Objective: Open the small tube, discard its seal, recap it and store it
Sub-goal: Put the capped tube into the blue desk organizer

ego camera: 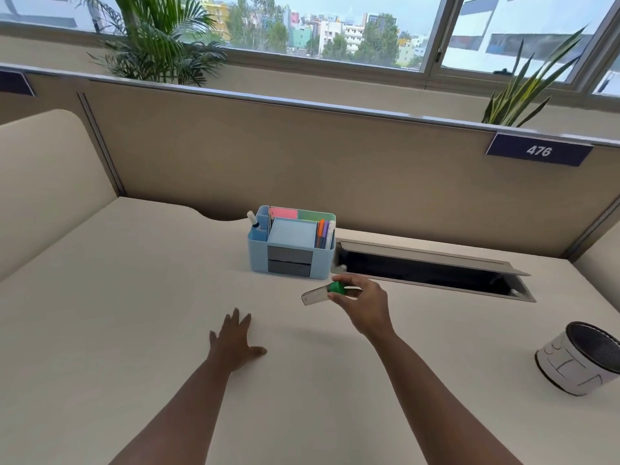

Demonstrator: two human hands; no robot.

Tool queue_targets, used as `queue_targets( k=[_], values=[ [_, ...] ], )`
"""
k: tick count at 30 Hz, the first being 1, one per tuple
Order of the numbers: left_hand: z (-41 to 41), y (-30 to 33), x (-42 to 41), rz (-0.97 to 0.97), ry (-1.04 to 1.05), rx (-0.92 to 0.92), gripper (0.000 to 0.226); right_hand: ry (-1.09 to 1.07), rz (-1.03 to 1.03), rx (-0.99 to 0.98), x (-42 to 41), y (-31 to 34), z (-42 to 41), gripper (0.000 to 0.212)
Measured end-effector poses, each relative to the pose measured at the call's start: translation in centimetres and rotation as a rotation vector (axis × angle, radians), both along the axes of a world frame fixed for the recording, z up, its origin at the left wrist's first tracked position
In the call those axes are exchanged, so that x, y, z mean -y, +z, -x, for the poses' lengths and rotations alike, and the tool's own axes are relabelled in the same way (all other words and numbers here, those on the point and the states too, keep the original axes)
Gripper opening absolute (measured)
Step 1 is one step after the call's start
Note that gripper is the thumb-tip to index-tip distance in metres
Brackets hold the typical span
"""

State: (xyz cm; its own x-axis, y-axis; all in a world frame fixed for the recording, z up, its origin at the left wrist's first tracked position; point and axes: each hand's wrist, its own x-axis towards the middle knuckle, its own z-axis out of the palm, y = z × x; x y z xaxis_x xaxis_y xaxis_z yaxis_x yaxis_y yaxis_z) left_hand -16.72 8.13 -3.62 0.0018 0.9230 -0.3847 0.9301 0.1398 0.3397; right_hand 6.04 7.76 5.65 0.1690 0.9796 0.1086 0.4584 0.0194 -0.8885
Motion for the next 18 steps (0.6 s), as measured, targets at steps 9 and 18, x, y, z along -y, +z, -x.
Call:
queue_targets(
  k=[9, 18],
  values=[
    [0.9, -1.3, -2.3, 0.053, -0.091, -0.067, 0.105, -0.038, -0.045, -0.017, -3.8, -0.6, 3.4, 0.032],
    [1.1, -2.0, -2.5, 0.134, -0.162, -0.071, 0.109, -0.043, -0.228, -0.043, -9.6, 1.7, 8.7, 0.025]
  ],
)
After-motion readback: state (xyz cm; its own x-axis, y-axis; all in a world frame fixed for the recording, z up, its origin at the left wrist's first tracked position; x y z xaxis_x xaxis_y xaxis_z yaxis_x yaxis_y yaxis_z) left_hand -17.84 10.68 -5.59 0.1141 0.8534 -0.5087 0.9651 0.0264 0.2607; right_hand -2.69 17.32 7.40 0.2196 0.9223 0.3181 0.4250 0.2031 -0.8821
